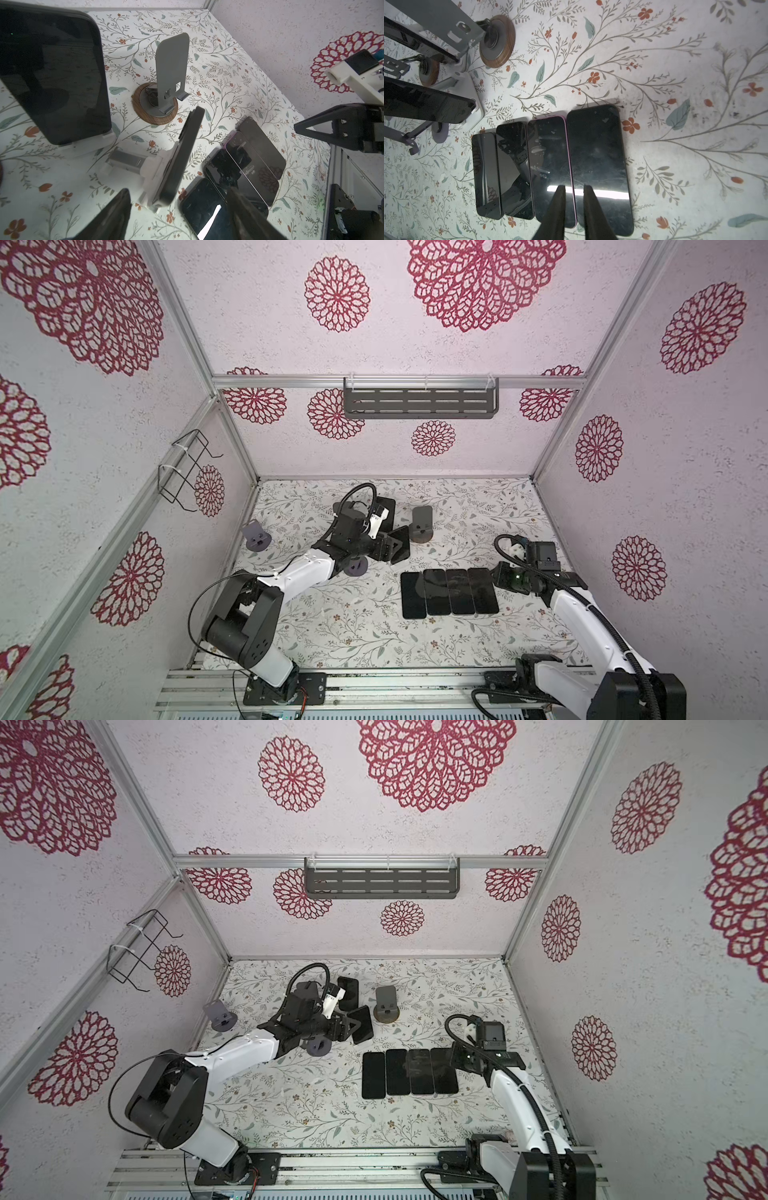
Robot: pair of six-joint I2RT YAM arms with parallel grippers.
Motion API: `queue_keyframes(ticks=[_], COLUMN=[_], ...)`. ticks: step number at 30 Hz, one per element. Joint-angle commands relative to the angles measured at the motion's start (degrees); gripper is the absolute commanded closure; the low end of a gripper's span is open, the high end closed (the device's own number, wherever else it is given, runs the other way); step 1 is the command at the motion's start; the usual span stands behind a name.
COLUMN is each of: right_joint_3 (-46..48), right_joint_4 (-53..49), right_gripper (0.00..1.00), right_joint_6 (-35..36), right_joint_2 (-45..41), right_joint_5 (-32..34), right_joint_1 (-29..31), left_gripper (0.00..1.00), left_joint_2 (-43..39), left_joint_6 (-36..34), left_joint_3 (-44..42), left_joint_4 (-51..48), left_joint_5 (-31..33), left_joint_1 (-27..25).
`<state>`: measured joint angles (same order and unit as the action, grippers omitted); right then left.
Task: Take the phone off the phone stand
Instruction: 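Move the left gripper to the black phone on the stand nearest it, then grasp and lift the black phone with the left gripper while the right approaches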
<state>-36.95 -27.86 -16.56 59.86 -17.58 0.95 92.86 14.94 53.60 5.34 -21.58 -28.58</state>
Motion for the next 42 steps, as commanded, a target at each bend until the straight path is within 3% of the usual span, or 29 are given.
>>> queue_keyframes(ticks=[1, 14, 20, 29, 37, 42], right_joint_3=[-1.61, -0.54, -0.32, -0.42, -0.40, -1.07], right_joint_4=[-0.88, -0.15, 0.43, 1.28, 12.55, 26.87], right_gripper=[0.79, 0.80, 0.80, 0.80, 0.79, 0.62], right_joint_6=[0.77, 0.91, 0.62, 0.43, -2.20, -3.98], right_joint_2=[0.36, 1.19, 1.37, 0.06, -1.38, 2.46], right_joint_5=[1.62, 2.21, 1.29, -1.55, -18.76, -35.65], right_joint_1=[-0.01, -0.03, 0.02, -0.03, 0.51, 3.43], left_gripper=[0.31, 0.75, 0.87, 0.95, 0.99, 1.00], left_joint_2=[2.12, 3.11, 2.36, -1.53, -7.52, -6.48], left_joint_6=[-1.33, -0.31, 0.35, 1.63, 3.60, 0.73], left_joint_3=[1.49, 2.46, 2.65, 4.80, 9.17, 16.66], left_joint_4=[4.83, 6.31, 5.69, 1.04, -7.56, -20.73], left_joint_5=[-0.67, 0.31, -0.03, -0.22, -3.96, -20.07], left_joint_1=[0.39, 0.45, 0.36, 0.32, 0.40, 0.85])
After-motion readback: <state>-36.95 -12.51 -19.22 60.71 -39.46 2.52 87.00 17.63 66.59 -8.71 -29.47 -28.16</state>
